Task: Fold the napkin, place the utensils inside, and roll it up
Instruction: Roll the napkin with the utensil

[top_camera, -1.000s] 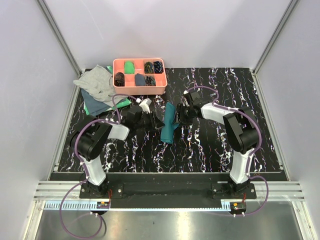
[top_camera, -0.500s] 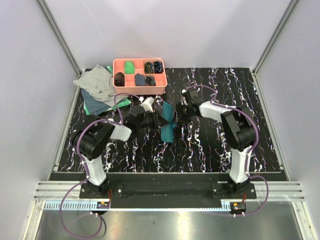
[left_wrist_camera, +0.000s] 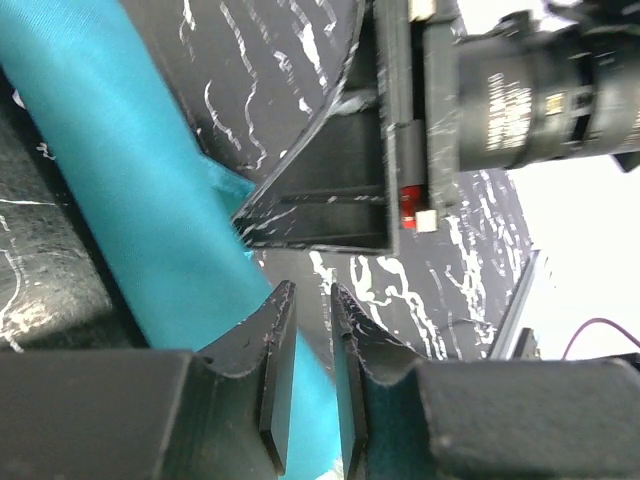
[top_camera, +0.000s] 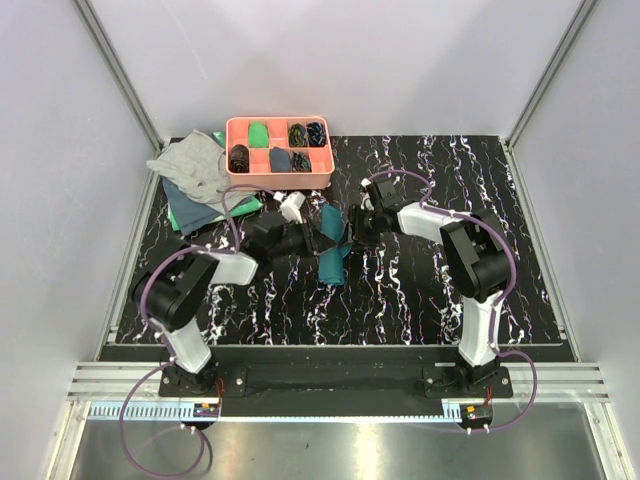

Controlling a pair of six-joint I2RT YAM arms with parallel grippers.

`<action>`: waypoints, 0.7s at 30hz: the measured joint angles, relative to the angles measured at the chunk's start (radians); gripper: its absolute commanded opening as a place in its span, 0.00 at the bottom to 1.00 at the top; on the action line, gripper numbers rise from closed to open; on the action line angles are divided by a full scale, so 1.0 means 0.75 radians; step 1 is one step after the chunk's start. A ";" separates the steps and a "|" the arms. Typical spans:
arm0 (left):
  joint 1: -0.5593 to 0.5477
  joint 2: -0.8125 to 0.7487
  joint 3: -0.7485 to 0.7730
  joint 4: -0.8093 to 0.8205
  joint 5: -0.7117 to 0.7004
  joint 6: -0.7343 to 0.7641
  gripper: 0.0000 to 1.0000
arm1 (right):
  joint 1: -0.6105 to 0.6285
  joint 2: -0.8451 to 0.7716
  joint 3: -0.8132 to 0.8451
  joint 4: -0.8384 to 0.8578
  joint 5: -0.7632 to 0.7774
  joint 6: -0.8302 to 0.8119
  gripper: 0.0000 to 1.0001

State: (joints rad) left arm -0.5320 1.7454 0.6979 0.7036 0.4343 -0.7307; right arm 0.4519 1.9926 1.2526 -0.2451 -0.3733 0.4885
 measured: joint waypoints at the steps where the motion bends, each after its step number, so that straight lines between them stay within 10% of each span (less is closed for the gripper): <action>1: 0.007 -0.023 -0.009 -0.004 -0.001 0.001 0.23 | 0.001 -0.005 -0.003 0.001 -0.007 -0.003 0.69; 5: 0.077 -0.124 -0.064 -0.022 -0.002 0.001 0.24 | 0.003 -0.066 -0.040 -0.021 -0.010 -0.010 0.98; 21: 0.166 -0.342 -0.171 -0.189 -0.007 0.086 0.25 | -0.001 -0.036 0.025 -0.066 -0.051 0.018 1.00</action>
State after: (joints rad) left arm -0.4072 1.4891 0.5697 0.5617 0.4294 -0.6662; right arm 0.4515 1.9659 1.2716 -0.2943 -0.4118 0.5018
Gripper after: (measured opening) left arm 0.249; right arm 0.993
